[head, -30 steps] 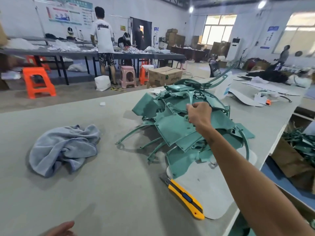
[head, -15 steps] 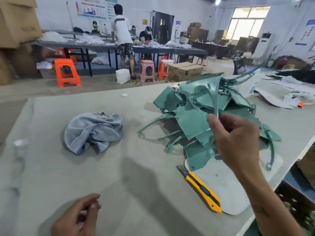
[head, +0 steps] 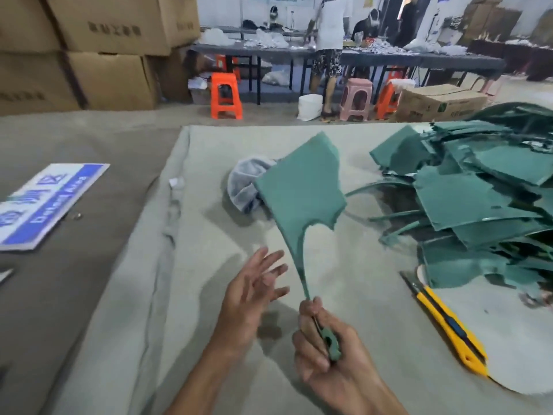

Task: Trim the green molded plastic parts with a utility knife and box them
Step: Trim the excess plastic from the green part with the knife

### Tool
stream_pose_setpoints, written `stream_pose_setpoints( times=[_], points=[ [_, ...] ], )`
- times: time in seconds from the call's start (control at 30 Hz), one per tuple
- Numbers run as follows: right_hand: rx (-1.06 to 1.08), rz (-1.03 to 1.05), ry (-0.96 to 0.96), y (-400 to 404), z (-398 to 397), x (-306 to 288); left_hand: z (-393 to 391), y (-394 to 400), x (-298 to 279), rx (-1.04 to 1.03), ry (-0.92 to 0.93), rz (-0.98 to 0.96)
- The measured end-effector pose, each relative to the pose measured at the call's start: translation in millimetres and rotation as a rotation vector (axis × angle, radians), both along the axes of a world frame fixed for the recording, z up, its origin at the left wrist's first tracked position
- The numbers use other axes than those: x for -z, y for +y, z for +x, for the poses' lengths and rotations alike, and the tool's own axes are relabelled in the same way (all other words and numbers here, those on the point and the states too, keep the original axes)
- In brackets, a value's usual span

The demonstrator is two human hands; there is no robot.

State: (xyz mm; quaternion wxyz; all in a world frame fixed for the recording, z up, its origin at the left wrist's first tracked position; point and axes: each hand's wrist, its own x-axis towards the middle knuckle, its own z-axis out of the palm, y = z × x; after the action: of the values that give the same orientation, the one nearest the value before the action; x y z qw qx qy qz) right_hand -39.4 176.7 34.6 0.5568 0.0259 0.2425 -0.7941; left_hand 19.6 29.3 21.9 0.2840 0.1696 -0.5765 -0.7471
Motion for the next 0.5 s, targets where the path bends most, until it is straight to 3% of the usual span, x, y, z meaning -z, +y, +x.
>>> stream_pose_setpoints(
  times=[0.17,0.3,0.4,0.5],
  points=[
    [-0.156,0.065,0.095,-13.0,37.4,7.1,5.0,-2.5,1.3,0.044,0.177,0.259],
    [-0.226,0.160,0.147,-3.8,35.5,6.0,0.9,-2.9,4.6,-0.109,0.039,0.259],
    [-0.229,0.374,0.527,15.7,23.5,5.7,1.2,-3.6,7.7,-0.202,-0.028,0.230],
    [0.285,0.714,1.075,55.6,-12.4,7.3,2.5,-5.5,5.1,-0.233,-0.021,0.256]
  ],
)
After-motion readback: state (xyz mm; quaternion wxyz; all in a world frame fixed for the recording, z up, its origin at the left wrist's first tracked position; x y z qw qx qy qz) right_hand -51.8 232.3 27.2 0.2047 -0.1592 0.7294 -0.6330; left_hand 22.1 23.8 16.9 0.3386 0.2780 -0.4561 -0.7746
